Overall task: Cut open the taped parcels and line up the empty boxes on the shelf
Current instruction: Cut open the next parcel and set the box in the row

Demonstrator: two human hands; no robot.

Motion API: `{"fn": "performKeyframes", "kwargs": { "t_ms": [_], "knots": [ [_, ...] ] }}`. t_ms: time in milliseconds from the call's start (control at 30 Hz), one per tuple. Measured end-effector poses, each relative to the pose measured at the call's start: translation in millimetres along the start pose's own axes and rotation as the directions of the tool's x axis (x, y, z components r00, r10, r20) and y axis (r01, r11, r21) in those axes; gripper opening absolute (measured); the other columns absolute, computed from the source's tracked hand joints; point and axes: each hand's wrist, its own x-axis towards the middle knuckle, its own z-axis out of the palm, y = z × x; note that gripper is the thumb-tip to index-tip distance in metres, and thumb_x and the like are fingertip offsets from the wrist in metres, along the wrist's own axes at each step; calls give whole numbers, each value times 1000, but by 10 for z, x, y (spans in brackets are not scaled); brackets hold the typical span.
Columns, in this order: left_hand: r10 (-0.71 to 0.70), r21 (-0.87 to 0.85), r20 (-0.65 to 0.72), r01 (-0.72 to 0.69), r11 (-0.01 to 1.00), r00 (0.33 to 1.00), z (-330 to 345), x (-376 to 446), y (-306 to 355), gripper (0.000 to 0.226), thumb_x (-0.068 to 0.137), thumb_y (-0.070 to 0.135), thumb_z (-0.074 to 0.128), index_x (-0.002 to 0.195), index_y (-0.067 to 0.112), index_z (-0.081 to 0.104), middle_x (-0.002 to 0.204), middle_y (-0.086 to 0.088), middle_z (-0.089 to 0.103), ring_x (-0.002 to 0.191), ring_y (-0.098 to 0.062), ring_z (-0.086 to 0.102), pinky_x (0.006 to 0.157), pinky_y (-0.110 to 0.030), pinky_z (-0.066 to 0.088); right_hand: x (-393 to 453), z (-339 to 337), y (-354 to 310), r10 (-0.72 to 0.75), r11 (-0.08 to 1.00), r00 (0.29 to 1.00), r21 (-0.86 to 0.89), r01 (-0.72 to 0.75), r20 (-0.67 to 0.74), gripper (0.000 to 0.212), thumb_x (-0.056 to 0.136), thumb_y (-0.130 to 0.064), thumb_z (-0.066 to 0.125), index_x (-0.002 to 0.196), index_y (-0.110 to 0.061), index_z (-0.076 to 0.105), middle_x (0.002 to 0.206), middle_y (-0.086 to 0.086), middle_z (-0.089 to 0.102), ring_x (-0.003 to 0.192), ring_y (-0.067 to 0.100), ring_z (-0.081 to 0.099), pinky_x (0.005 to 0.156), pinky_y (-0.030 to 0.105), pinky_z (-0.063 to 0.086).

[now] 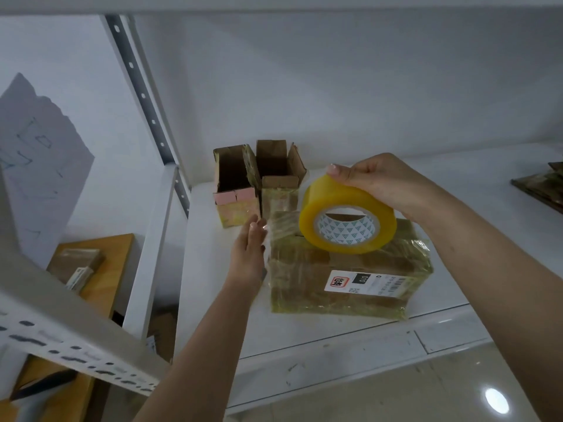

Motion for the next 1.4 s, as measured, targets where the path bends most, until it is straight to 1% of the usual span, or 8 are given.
{"fn": "performKeyframes", "kwargs": {
  "t_ms": [300, 567, 700, 800, 867, 1000, 1200, 1400],
  "knots": [
    [-328, -141, 80, 337, 931, 941, 155, -101, -64, 51, 100, 48, 43, 103, 6, 71, 91, -15, 75, 83, -29, 74, 68, -38, 59, -5, 54, 72, 19, 996, 997, 85, -12, -81, 83, 72, -67, 65, 96, 12, 66, 83, 22, 71, 59, 24, 67, 60, 27, 51],
    [-421, -228, 44, 420, 879, 906, 167, -110, -231, 50, 99, 51, 43, 123, 12, 64, 109, -18, 71, 98, -35, 70, 83, -55, 57, -22, 56, 71, 5, 994, 997, 109, 3, -73, 86, 66, -68, 63, 95, 12, 65, 86, 25, 69, 53, 19, 65, 46, 17, 48],
    [-268, 60, -11, 268, 961, 963, 110, -35, -91, 39, 105, 32, 41, 134, 9, 54, 118, -17, 67, 102, -34, 67, 84, -49, 58, -9, 42, 77, -2, 995, 998, 98, 8, -60, 79, 65, -72, 60, 89, 2, 69, 87, 25, 70, 61, 25, 67, 57, 25, 53],
    [93, 296, 52, -105, 949, 994, -17, -89, 235, 53, 101, 50, 38, 145, 22, 40, 135, 6, 52, 114, -6, 54, 83, -22, 54, 12, 26, 83, 13, 997, 1000, 73, -11, -24, 80, 68, -74, 57, 93, 0, 69, 86, 19, 72, 71, 29, 72, 72, 34, 55],
    [213, 408, 313, -334, 850, 925, -36, -89, 386, 86, 84, 78, 38, 152, 27, 25, 155, 6, 32, 143, -7, 28, 115, -35, 31, 49, 12, 90, 43, 997, 999, 71, -43, 1, 76, 73, -74, 55, 99, -4, 69, 89, 16, 73, 80, 32, 71, 82, 41, 55],
    [43, 769, 519, -489, 413, 853, 197, 9, 329, 139, 51, 96, 49, 156, 24, -7, 164, 2, -12, 147, -20, -23, 119, -50, -7, 58, -128, 155, 3, 974, 988, 222, -38, 153, 55, 67, -71, 68, 101, -28, 67, 101, 3, 72, 100, 26, 68, 97, 45, 50],
    [40, 832, 544, -545, 105, 838, 213, 33, 337, 134, 51, 89, 47, 156, 23, -1, 163, -4, 0, 149, -31, -8, 122, -50, 6, -53, -63, 499, -44, 879, 975, 472, -66, 218, 47, 70, -59, 67, 89, -17, 74, 81, 4, 75, 77, 20, 72, 74, 39, 55],
    [-66, 831, 536, -539, -136, 842, 174, 65, 490, 129, 63, 89, 43, 155, 10, -2, 164, -7, -1, 151, -28, -6, 117, -59, -4, -53, -350, 302, -8, 988, 1000, 155, 3, 29, 69, 54, -67, 66, 84, -6, 74, 71, 5, 74, 67, 20, 70, 81, 35, 53]
  ]
}}
